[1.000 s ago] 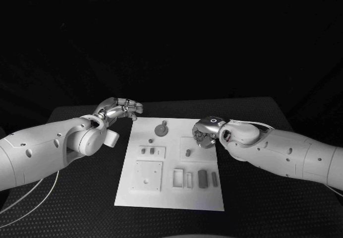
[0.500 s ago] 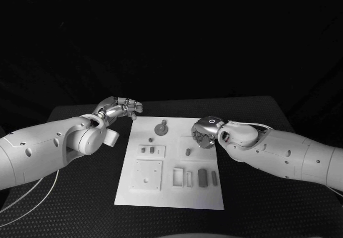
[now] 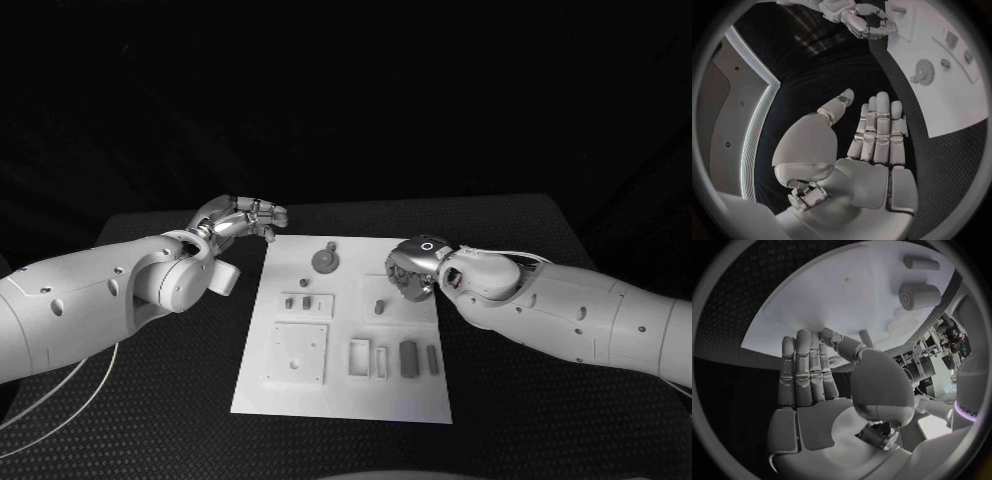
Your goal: Assemble the parts on the task board
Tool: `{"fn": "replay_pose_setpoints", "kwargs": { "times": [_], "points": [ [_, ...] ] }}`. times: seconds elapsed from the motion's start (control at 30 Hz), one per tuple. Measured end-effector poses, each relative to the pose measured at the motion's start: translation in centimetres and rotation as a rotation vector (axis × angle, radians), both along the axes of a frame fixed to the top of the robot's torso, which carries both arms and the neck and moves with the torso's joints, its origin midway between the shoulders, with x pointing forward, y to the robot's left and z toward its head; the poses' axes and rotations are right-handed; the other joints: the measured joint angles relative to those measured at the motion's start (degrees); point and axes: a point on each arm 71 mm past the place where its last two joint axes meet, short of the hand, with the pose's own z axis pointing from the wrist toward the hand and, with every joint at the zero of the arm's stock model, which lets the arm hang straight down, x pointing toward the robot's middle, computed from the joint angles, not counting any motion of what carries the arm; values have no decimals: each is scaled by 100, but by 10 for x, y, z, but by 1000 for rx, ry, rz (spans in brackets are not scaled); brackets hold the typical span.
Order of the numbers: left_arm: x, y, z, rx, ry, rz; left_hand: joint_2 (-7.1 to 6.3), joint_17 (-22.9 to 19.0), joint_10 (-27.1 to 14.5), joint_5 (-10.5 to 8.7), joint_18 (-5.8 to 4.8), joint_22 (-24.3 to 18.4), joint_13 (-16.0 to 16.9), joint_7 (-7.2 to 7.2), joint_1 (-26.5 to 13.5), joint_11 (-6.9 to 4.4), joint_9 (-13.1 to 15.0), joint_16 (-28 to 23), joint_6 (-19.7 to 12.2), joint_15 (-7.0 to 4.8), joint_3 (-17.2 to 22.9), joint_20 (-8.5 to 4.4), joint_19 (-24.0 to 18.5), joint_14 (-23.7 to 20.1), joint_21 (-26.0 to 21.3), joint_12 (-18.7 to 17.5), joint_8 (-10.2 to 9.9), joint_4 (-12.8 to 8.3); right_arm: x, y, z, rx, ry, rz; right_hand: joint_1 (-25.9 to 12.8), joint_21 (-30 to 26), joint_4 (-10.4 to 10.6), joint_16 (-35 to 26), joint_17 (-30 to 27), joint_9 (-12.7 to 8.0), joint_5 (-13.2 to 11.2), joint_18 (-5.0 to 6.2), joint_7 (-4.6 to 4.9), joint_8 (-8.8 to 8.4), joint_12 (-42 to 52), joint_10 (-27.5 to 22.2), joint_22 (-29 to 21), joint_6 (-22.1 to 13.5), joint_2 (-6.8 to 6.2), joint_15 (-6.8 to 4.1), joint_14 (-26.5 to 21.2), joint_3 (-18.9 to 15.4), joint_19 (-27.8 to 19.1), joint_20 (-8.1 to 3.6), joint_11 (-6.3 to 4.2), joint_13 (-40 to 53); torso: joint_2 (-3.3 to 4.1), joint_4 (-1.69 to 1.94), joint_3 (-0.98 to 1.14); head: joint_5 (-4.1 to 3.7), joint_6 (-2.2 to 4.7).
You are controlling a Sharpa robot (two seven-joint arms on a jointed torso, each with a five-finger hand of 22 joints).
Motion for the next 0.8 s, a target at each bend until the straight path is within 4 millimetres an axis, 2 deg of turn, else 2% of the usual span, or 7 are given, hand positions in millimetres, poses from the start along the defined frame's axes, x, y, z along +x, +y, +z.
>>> {"fn": "replay_pose_setpoints", "kwargs": {
  "times": [0.33,0.8],
  "points": [
    [1,2,0,3,2,7,0,11,0,0,-8,6,-5,0,0,-1,0,0,0,0,-15,1,-1,0,0,0,0,15,-5,-2,2,12,7,-3,0,34,-15,21,56,38,-1,32,-11,17,-23,21,12,25,0,-43,16,17,20,-20,-22,53,0,-7,1,-1,12],
    [2,5,-1,7,3,14,0,16,-21,0,-46,5,-4,1,0,20,-5,0,-40,0,-15,-11,11,0,0,0,0,15,-2,-2,21,38,5,0,-18,35,-15,21,101,82,-17,36,-19,18,-23,21,29,39,-18,-43,16,49,40,-39,-22,102,-1,-2,2,-8,28]
  ]
}}
